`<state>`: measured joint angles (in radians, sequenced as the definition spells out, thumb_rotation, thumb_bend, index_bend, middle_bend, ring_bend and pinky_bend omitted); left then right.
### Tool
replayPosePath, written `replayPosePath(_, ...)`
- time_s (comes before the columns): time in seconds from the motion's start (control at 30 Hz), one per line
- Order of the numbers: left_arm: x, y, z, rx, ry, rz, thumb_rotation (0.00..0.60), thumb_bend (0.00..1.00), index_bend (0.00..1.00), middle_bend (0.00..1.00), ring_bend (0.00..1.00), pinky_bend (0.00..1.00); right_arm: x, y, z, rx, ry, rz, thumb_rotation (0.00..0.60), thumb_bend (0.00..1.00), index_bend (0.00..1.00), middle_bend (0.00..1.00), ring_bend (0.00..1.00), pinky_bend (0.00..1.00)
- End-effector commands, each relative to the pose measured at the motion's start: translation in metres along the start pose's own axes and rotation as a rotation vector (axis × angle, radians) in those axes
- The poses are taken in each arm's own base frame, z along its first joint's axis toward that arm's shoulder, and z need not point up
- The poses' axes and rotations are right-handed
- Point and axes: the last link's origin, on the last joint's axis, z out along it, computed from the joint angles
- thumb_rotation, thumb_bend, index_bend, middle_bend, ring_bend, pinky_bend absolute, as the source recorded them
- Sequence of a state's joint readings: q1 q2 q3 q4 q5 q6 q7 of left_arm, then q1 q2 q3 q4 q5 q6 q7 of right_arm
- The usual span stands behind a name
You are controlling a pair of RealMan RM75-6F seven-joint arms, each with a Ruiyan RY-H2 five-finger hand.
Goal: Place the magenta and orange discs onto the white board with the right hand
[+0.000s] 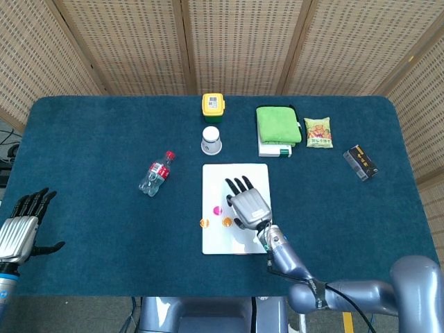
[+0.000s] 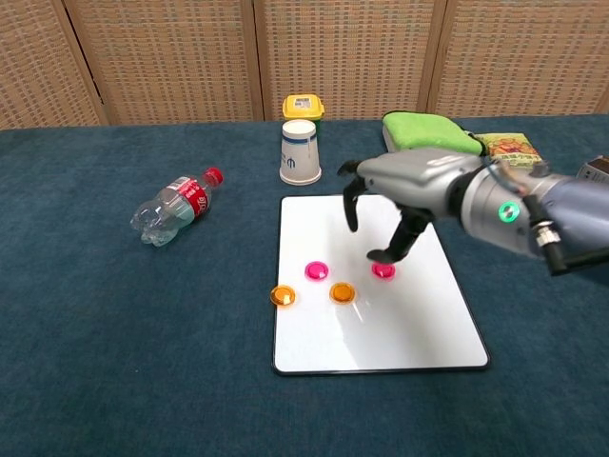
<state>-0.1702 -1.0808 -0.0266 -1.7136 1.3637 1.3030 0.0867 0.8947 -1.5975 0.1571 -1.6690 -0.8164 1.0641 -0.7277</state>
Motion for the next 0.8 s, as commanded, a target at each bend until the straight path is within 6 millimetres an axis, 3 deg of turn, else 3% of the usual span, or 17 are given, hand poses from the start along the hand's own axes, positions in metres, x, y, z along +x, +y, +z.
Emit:
replayPosePath(0.03, 0.000, 0.000, 0.000, -0.002, 0.004, -0.003, 0.600, 0.00, 0.00, 0.00, 0.00, 0.00, 0.021, 0.043, -0.030, -0.037, 0.126, -0.001, 0.600, 0.34, 0.36, 0.04, 0.00, 0.02)
replayPosePath(0.1, 0.000, 0.000, -0.001, -0.004, 0.006, -0.004, 0.600, 0.00, 0.00, 0.00, 0.00, 0.00, 0.024, 0.068, -0.046, -0.060, 0.169, -0.023, 0.600, 0.30, 0.31, 0.03, 0.00, 0.02)
replayPosePath(0.3, 0.001, 0.002, -0.001, -0.012, 0.014, -0.004, 0.600, 0.00, 0.00, 0.00, 0.00, 0.00, 0.015, 0.150, -0.095, -0.179, 0.230, -0.022, 0.600, 0.03, 0.11, 0.00, 0.00, 0.02)
replayPosePath(0.47, 0.001, 0.004, -0.001, -0.020, 0.030, -0.001, 0.600, 0.00, 0.00, 0.00, 0.00, 0.00, -0.005, 0.205, -0.135, -0.283, 0.265, 0.006, 0.600, 0.00, 0.05, 0.00, 0.00, 0.02)
replayPosePath(0.6, 0.001, 0.003, 0.000, -0.018, 0.044, 0.006, 0.600, 0.00, 0.00, 0.00, 0.00, 0.00, -0.021, 0.217, -0.168, -0.336, 0.249, 0.059, 0.600, 0.00, 0.03, 0.00, 0.00, 0.02)
replayPosePath(0.8, 0.001, 0.003, -0.003, -0.018, 0.064, 0.005, 0.600, 0.00, 0.00, 0.00, 0.00, 0.00, -0.027, 0.207, -0.202, -0.375, 0.345, 0.089, 0.600, 0.00, 0.03, 0.00, 0.00, 0.02)
